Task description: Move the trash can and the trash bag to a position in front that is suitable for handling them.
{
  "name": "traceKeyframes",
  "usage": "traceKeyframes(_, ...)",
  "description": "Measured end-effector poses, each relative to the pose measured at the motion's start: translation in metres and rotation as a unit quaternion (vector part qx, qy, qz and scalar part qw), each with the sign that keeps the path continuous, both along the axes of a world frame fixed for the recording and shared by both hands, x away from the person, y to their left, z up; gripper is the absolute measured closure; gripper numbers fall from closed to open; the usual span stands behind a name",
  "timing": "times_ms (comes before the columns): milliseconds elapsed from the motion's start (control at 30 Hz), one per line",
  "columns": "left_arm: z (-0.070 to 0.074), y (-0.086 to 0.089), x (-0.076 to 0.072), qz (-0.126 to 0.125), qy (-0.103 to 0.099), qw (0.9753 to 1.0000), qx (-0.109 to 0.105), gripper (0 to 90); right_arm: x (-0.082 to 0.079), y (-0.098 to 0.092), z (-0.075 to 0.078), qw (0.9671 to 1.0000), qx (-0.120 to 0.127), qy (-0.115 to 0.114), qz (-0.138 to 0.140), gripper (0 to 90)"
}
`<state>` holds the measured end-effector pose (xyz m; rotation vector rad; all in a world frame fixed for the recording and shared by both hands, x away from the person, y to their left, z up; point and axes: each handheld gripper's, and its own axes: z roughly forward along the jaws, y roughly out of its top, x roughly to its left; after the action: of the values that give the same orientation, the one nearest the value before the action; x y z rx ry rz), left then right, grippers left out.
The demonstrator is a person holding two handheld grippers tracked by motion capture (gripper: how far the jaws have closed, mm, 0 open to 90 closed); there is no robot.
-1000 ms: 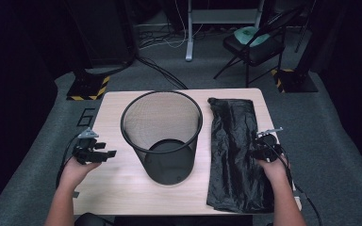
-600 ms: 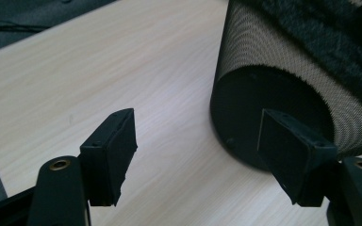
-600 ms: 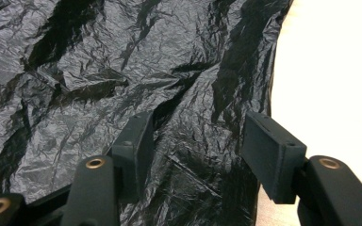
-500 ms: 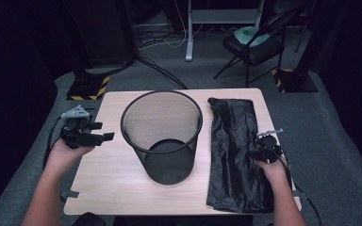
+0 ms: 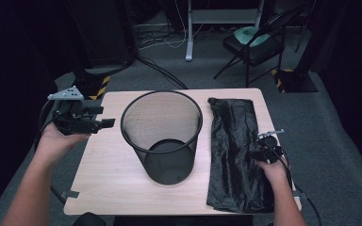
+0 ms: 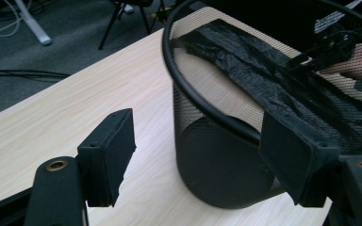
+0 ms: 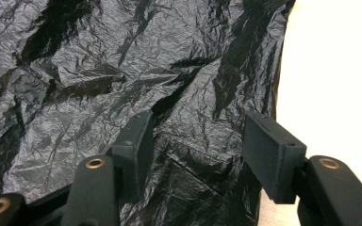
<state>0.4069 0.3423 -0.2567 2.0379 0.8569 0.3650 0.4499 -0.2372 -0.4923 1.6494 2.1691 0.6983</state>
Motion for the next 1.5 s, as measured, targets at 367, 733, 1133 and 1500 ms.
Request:
traceKeyframes(367,-0.021,-0.030,0.021,-0.024,0.030,0.9992,0.005,27.3,0.000,-0.002,-0.001,1.0000,0.003,0.002,-0.001,43.3)
traceKeyframes(733,-0.040,-0.055,0.021,-0.022,0.018,0.9995,0.013,27.1,0.000,-0.003,-0.003,1.0000,0.005,0.002,-0.001,43.3)
traceKeyframes(1133,-0.043,-0.068,0.016,-0.034,0.014,0.9993,-0.007,27.0,-0.001,0.002,0.000,1.0000,0.002,-0.001,0.006,43.9)
traceKeyframes(1500,-0.042,-0.078,0.013,-0.048,0.013,0.9988,-0.003,25.9,-0.002,-0.002,0.000,1.0000,0.005,-0.001,-0.001,44.0)
